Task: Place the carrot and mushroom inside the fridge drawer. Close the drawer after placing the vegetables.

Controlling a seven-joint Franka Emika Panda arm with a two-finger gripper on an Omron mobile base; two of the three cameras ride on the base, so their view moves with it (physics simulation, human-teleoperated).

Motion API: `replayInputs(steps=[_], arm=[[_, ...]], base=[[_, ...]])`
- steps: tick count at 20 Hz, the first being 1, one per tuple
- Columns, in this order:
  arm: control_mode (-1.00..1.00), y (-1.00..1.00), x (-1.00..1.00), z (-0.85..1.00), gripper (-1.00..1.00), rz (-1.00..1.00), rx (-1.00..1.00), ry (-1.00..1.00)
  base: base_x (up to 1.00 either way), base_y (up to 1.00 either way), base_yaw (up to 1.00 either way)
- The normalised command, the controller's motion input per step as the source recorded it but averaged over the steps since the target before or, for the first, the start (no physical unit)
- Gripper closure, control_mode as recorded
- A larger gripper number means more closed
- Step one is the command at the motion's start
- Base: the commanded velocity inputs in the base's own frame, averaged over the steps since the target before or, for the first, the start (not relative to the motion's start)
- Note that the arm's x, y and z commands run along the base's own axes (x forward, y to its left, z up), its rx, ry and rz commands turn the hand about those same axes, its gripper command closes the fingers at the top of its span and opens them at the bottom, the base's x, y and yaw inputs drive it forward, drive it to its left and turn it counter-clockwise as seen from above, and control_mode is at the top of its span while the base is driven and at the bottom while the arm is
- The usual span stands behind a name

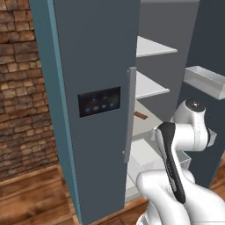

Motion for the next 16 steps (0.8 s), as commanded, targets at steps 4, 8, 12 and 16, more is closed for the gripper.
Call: replayInputs(steps=[4,8,12,16], arm=[[1.00,0.00,0.00,0.00,1.00,0.00,0.00,0.00],[1.00,0.00,0.00,0.00,1.00,0.00,0.00,0.00],[1.00,0.00,0.00,0.00,1.00,0.00,0.00,0.00],[-1.00,-0.10,0.09,-0.06,1.00,-0.01,0.00,0.03]], base=[[0.04,0.00,0.00],[0.00,0.00,0.00],[0.00,0.00,0.00],[0.00,0.00,0.00]])
